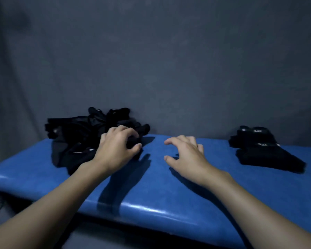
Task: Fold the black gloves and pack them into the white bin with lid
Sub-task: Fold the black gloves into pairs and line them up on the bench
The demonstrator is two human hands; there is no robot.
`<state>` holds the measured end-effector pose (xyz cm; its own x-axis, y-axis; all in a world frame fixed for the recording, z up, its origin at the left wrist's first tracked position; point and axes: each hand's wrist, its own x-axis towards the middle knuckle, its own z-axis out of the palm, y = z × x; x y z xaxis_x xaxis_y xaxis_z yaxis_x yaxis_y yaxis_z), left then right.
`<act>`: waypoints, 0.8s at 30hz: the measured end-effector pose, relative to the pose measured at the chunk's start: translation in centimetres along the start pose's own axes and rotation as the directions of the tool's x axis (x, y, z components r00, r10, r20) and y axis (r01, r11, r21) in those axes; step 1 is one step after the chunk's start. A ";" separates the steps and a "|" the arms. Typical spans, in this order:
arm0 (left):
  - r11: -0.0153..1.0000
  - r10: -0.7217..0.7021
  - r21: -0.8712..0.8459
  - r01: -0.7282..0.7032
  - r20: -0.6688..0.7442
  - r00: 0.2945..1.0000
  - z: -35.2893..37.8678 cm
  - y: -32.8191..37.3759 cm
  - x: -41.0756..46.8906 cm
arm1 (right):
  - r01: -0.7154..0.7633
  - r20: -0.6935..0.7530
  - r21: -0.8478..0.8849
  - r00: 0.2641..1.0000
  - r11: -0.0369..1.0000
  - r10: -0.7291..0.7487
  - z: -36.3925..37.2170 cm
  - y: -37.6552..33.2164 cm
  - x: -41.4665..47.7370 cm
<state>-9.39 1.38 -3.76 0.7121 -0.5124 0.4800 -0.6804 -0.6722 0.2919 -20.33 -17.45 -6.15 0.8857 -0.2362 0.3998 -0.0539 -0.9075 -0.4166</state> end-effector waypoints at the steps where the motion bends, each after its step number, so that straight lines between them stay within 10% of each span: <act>1: 0.998 -0.037 0.041 0.038 -0.013 0.999 -0.6 -1.0 -0.3 | 0.012 0.024 0.016 1.000 1.000 -0.013 0.8 -0.9 0.3; 24: 0.985 -0.174 -0.003 0.174 0.050 0.983 -2.2 -6.1 0.0 | -0.131 0.172 0.258 0.981 0.957 0.088 8.0 -5.6 6.3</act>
<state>-5.61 6.62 -3.69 0.8273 -0.4138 0.3798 -0.5464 -0.7495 0.3736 -10.75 -11.06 -7.81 0.9436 -0.2518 0.2149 -0.0490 -0.7482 -0.6616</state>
